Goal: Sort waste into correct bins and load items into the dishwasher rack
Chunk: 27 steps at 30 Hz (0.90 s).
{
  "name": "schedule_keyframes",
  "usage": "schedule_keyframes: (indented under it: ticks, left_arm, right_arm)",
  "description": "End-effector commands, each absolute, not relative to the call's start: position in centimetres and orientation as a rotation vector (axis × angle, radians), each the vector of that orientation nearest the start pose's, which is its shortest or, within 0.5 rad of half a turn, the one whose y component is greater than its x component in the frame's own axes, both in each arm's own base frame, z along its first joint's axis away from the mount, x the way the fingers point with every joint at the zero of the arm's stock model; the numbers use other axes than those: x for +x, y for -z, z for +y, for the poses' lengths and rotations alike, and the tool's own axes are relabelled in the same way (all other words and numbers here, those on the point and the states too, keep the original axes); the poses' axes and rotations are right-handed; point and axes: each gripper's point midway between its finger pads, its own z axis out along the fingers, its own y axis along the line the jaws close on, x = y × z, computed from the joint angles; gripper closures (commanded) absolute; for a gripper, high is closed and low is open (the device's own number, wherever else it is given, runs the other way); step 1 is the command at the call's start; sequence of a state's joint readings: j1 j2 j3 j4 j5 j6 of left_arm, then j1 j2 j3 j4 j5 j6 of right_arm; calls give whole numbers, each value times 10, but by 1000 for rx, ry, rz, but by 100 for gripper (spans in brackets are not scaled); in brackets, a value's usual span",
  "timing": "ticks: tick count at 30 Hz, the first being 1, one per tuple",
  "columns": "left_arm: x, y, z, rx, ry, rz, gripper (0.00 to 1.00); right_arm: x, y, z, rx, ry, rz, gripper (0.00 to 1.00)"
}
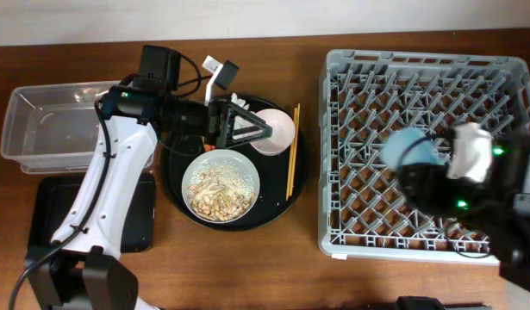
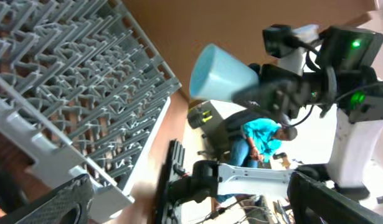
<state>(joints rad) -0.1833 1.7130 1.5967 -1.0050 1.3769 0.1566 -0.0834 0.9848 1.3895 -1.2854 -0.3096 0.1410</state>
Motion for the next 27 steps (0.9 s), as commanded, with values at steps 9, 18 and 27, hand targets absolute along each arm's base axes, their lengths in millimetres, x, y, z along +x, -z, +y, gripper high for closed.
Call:
schedule_keyframes:
  ticks: [9, 18, 27]
  left_arm:
    - [319, -308, -231, 772, 1714, 2068, 1]
    - [346, -255, -209, 608, 1324, 2395, 1]
    - [340, -276, -68, 62, 484, 2670, 25]
  right_arm:
    - [261, -131, -107, 1072, -149, 2973, 34]
    - [296, -271, 46, 131, -466, 2562, 3]
    - [358, -216, 187, -108, -501, 2584, 34]
